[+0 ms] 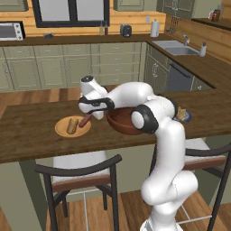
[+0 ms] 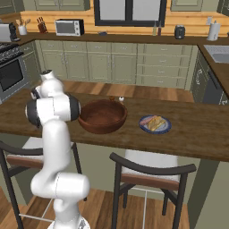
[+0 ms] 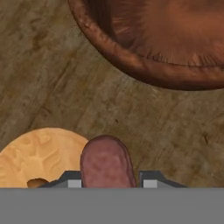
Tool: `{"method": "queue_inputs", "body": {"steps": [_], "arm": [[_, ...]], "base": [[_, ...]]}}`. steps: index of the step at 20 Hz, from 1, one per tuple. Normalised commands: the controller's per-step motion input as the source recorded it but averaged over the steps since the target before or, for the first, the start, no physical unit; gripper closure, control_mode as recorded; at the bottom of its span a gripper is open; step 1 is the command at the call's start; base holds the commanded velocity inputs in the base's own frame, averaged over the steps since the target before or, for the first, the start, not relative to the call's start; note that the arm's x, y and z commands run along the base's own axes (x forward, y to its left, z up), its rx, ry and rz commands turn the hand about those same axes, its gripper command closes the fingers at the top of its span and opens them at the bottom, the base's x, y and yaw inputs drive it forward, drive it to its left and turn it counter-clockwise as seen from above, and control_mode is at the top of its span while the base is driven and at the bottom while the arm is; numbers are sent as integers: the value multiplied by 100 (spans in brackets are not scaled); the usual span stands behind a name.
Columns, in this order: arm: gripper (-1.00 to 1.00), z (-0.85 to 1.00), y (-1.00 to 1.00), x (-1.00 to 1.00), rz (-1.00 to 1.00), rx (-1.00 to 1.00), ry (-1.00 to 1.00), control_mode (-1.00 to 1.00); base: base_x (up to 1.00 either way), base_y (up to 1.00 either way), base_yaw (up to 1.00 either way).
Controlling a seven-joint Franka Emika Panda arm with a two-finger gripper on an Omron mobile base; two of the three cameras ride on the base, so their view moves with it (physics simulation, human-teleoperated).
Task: Place one bun and one sausage from the bowl on each plate.
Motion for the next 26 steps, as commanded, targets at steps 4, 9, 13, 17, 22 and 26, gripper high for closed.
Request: {"method": "queue_inputs", "body": {"steps": [4, 9, 13, 17, 22, 26], "arm": [[100, -36, 49, 62, 0, 0, 12, -100], [100, -38, 19, 42, 0, 0, 11, -100], [100, -39, 1, 32, 0, 0, 13, -100], [100, -53, -8, -27, 0, 0, 3, -100], [100, -48, 0, -68, 0, 0, -3, -100], [100, -66, -22, -85, 0, 0, -13, -100]], "base": [[0, 0, 0], [0, 0, 0], [0, 0, 0], [0, 0, 0], [0, 0, 0], [0, 0, 0]]}}
